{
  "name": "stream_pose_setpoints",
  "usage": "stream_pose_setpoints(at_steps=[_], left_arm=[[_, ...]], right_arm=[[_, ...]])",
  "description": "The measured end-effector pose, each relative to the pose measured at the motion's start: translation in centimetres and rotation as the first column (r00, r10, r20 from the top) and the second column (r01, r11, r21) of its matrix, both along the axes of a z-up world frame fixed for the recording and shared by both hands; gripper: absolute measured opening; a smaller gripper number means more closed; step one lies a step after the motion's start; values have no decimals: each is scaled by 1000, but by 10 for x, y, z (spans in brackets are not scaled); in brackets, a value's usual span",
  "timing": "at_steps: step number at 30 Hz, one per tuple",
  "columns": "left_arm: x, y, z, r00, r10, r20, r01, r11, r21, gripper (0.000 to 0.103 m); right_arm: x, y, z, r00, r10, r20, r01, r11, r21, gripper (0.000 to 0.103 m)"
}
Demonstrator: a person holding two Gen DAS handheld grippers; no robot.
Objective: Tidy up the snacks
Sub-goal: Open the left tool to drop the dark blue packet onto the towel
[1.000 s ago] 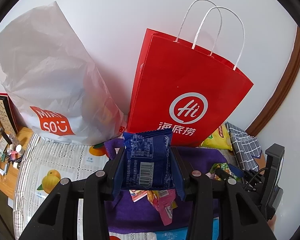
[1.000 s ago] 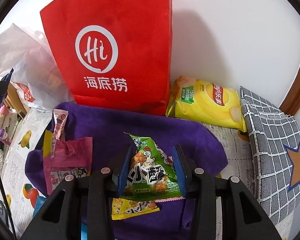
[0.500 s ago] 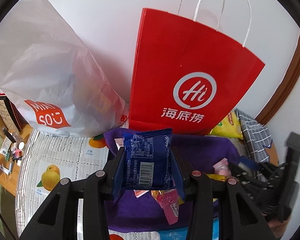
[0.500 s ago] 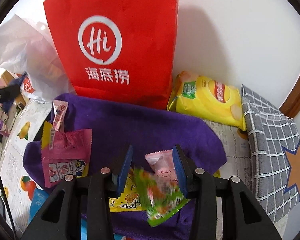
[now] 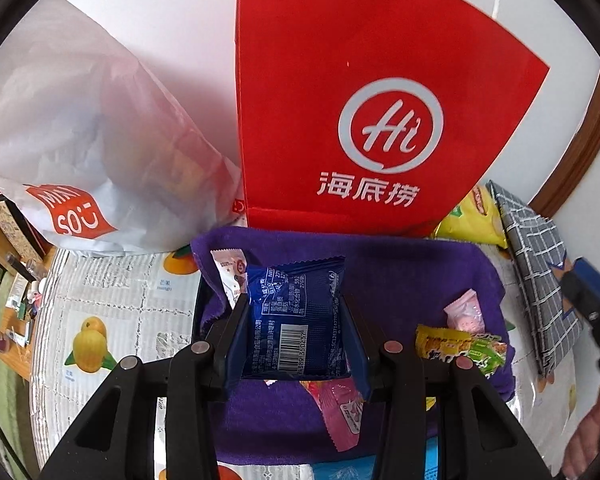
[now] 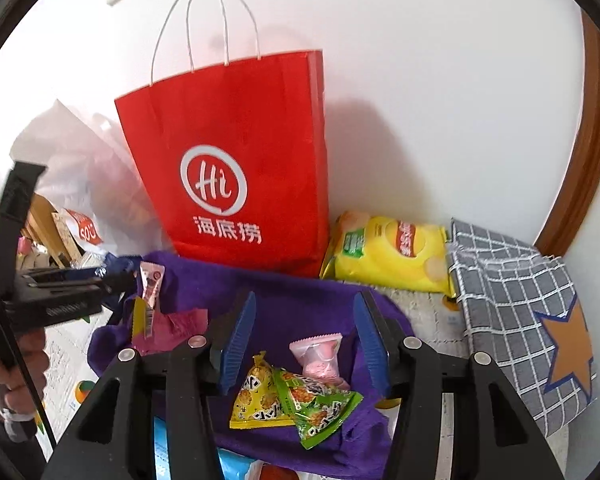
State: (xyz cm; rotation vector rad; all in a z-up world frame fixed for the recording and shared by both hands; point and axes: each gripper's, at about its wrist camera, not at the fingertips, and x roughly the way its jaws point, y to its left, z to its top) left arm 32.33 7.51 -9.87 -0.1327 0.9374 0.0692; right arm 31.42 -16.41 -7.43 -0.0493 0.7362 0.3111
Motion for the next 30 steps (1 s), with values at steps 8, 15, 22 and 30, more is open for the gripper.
stream_pose_setpoints(at_steps=[8,15,22,30], left_arm=[[3,0,-6,1000,14,-19,-13,1000,22,41],[6,5,-11,999,34,-36,-33,999,28,41],[10,10,-20,996,50,-72,-47,998,36,41],[13,14,-25,994,53,-98,-51,999,14,42]], right_arm=[[-2,-9,4,1000,-18,7,17,1000,14,52],[-4,-10,5,1000,-18,13,18,1000,11,52],[-7,-4,6,1000,-13,28,14,1000,-25,52],[-7,0,4,1000,-1,29,2,999,-33,55]])
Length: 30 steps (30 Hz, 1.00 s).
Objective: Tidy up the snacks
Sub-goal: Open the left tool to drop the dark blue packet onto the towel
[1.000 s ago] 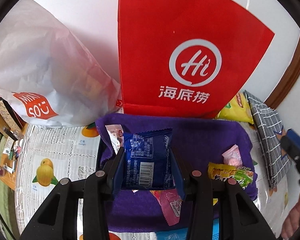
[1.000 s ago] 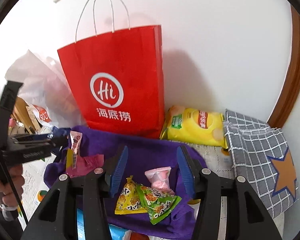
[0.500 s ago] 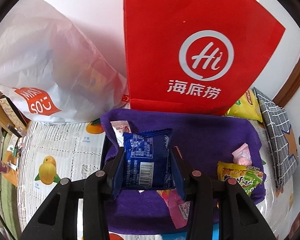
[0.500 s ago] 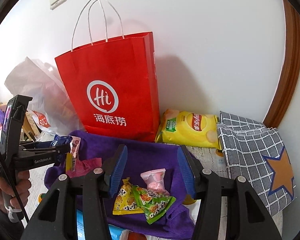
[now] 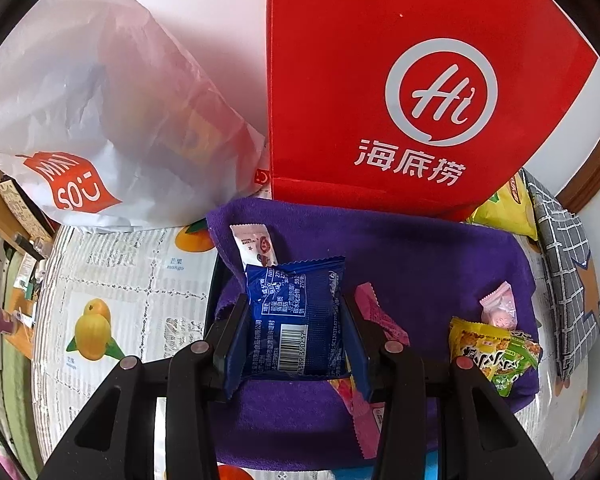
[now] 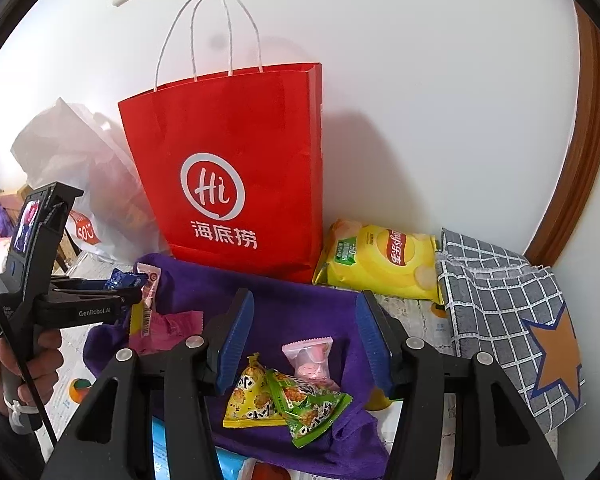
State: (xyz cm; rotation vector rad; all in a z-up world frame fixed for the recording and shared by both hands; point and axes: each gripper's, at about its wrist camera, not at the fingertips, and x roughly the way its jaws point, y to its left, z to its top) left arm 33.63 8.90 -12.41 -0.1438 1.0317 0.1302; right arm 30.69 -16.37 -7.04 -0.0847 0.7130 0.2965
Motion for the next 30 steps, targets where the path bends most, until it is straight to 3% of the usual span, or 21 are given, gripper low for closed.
stream_pose_setpoints(at_steps=[19,30], left_arm=[[-4,0,8,1000,-5,2,5,1000,-31,43],[-19,-4,33,995,-34,93,39,997,-61,54]], right_arm=[[0,5,-3,1000,8,3,-8,1000,-26,56],[-2,13,0,1000,9,11,-9,1000,-18,65]])
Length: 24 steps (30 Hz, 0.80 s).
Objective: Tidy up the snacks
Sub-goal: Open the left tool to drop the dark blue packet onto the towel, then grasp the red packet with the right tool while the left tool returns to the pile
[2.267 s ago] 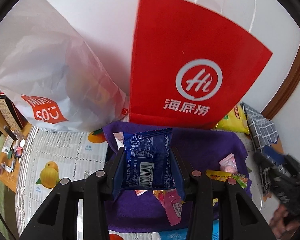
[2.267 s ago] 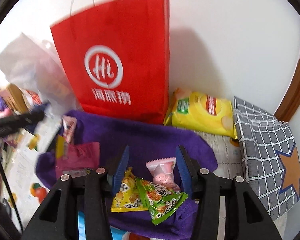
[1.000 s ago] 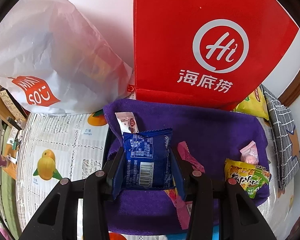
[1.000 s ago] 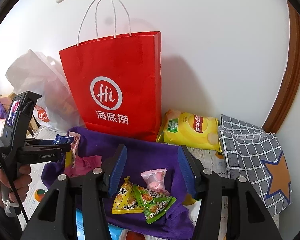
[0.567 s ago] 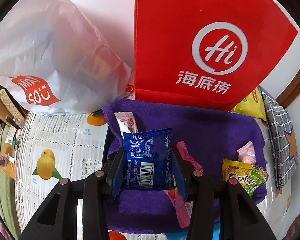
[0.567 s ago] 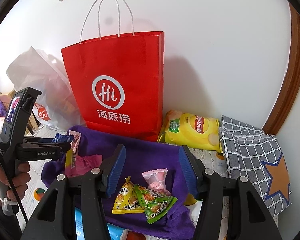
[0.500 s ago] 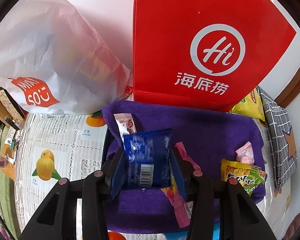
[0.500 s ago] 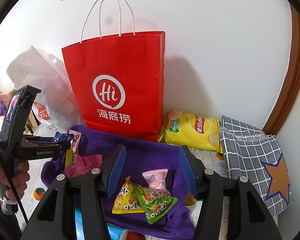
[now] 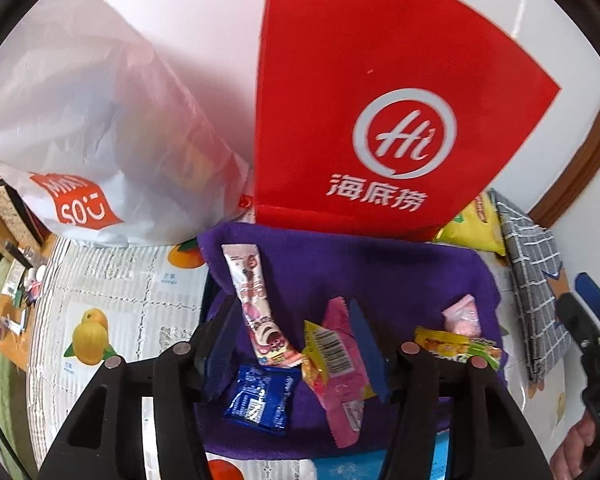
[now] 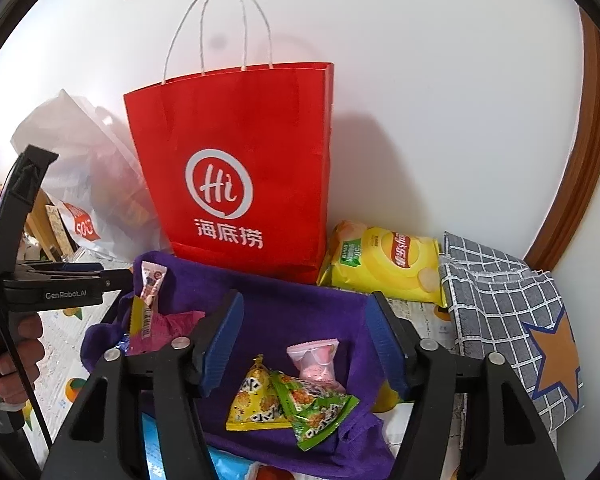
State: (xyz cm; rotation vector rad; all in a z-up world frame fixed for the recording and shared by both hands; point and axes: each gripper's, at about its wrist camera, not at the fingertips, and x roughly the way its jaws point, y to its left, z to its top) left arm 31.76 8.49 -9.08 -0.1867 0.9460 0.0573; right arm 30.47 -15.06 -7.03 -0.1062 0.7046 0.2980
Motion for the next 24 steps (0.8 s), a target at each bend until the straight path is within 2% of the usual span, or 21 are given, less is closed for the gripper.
stream_pose_setpoints(at_steps=[5,6,8,12,16,19,22,24], left_arm=[[-9,-4,13,999,-27,33,27,1000,-16,54],[-13,-4,18,998,-33,48,34,999,-20,55],[-21,-3,29,996,-39,84,42,999,-26,58],[-37,0,46,990,-49,133,54,998,-35,60],[-53,0,63,981,-58,183,66,997,-40,61],[-68,-2,70,977,-64,206,74,996,-42,62],[-84,-5,68,977,-81,198,88,996,-29,63],[-97,-6,66,980,-73,183,79,997,-25,63]], right_arm=[[-13,12,10,1000,-16,13,17,999,-37,67],[-17,14,13,1000,-10,29,11,999,-43,69],[-33,17,21,996,-17,82,22,998,-53,81],[-59,17,24,995,-19,99,25,998,-63,83],[-87,4,10,997,-61,44,63,997,-47,83],[-107,-6,-8,999,-47,-21,46,998,-45,83],[-130,-15,-28,996,-65,-62,60,995,-79,77],[-144,-22,-45,993,-52,-109,49,998,-38,73]])
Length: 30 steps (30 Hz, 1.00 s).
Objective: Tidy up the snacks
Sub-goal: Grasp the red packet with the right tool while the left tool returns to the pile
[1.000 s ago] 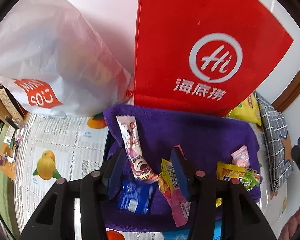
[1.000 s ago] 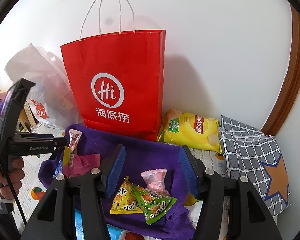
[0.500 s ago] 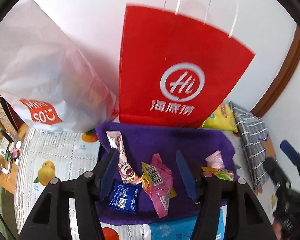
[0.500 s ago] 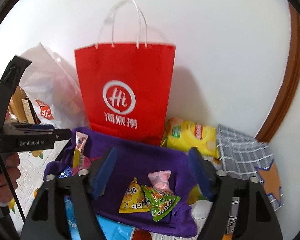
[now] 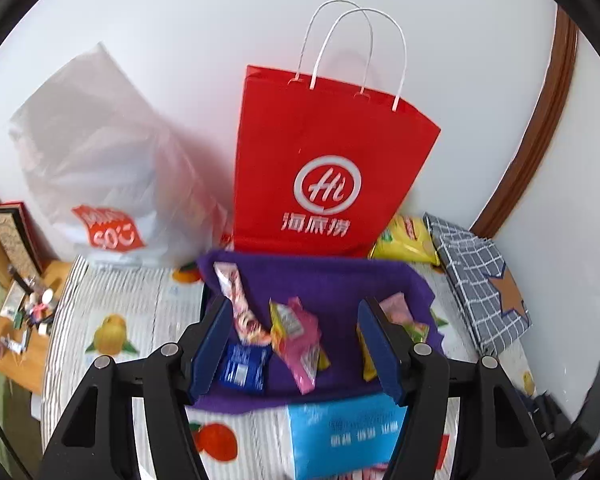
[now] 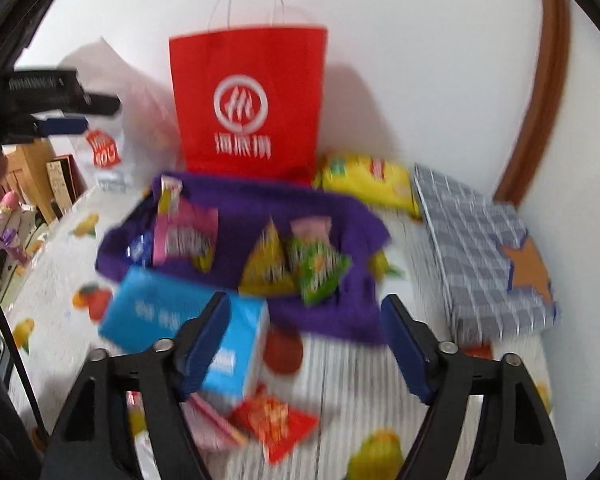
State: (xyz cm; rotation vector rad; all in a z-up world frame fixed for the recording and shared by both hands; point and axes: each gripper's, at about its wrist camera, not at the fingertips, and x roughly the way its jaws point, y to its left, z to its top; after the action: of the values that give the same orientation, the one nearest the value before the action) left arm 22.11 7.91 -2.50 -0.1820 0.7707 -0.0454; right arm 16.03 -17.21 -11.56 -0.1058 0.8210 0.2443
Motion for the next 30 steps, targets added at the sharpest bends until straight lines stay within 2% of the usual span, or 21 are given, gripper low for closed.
stream_pose_setpoints(at_steps=[1,4,7,10,13,18,26,27,28,30], left_arm=[[-7,0,-1,1000,-1,-1,1,1000,6,63],[-25,1,-6,1000,8,-6,-7,999,36,63],[-43,4,-14,1000,18,-8,-18,997,69,63],[-54,9,-26,999,34,-34,-31,996,84,63],[-64,13,-35,998,39,-51,-35,996,85,63],[-75,15,-46,996,45,-71,-40,997,70,63],[-90,9,-58,996,23,-88,-18,998,58,63],[-92,8,-60,996,20,-90,-15,998,58,63],[-94,7,-61,996,18,-90,-13,998,61,63],[-98,4,-63,996,15,-90,-9,998,70,63]], right_arm=[[-3,-1,-7,1000,6,-21,-6,1000,15,71],[-10,0,-33,997,21,-74,-20,1000,17,57],[-13,5,-47,995,56,-81,-54,998,26,50],[-14,11,-58,986,132,-100,-129,991,39,50],[-14,17,-68,981,164,-98,-165,986,1,50],[-13,12,-81,970,189,-151,-187,982,27,50],[-31,10,-93,963,202,-181,-205,979,0,50],[-33,10,-95,963,196,-185,-201,979,-12,49],[-34,11,-97,965,188,-185,-195,981,-22,41],[-36,9,-97,971,173,-167,-178,984,-16,39]])
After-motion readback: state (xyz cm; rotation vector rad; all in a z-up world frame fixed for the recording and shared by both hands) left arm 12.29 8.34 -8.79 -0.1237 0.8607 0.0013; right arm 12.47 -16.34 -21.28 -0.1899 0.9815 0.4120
